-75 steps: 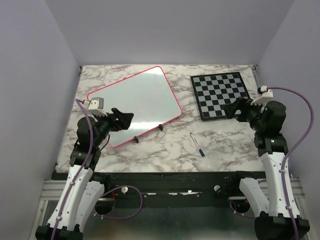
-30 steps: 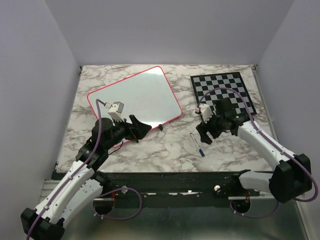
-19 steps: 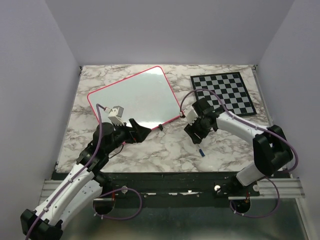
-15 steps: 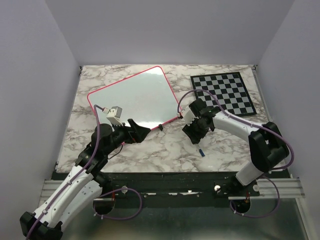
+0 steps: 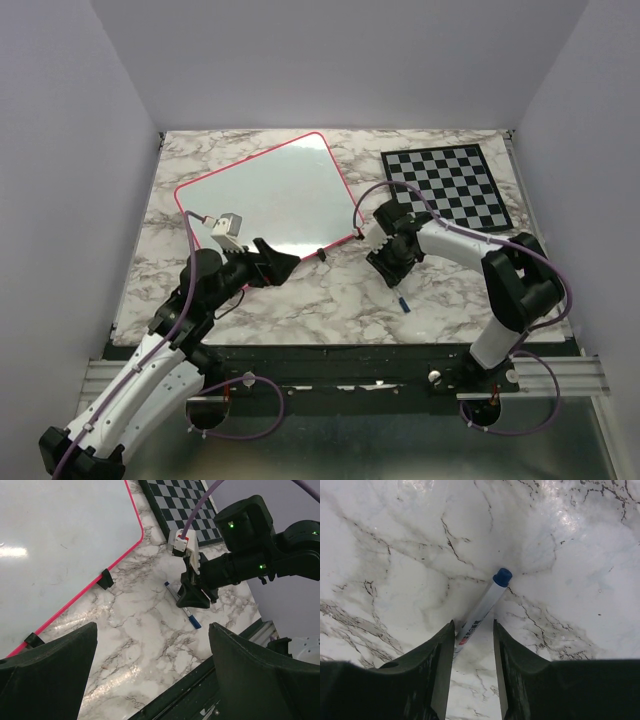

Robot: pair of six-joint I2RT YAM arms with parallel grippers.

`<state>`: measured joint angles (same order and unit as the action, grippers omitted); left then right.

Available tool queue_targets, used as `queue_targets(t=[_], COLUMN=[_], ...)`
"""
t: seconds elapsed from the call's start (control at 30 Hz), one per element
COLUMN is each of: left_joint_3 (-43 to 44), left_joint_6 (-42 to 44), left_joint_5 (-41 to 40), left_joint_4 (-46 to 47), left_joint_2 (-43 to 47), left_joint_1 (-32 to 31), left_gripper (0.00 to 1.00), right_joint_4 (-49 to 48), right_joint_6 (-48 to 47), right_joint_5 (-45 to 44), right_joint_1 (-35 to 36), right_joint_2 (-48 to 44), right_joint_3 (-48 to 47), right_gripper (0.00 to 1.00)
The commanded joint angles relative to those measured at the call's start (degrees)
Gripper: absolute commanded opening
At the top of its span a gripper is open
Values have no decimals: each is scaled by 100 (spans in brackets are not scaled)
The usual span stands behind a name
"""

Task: Write a sentence on the whiteboard
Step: Pick up the whiteboard marker from the center of the board.

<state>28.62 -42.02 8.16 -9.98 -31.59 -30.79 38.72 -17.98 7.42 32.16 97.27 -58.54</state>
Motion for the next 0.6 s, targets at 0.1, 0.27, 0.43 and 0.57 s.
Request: queue_targets(t=[0.1, 0.27, 0.43, 0.57], left_joint_3=[-23, -155, -305, -261], left_joint_6=[-157, -385, -667, -623], left_joint_5=[194, 615, 933, 539], left_joint_4=[110, 557, 1699, 2368], left_joint_2=[136, 22, -610, -1321], left_joint_1=[-24, -50, -506, -1183], left_gripper=[99, 99, 99, 99], right_joint_4=[-5, -5, 57, 162], right_joint_6=[5, 5, 22, 145], right_joint_5=[-575, -540, 179, 1259], right_joint_1=[27, 18, -96, -631], right_joint_2=[134, 37, -550, -1594], right_joint_3=[9, 89, 19, -148], right_gripper=[24, 10, 7, 7])
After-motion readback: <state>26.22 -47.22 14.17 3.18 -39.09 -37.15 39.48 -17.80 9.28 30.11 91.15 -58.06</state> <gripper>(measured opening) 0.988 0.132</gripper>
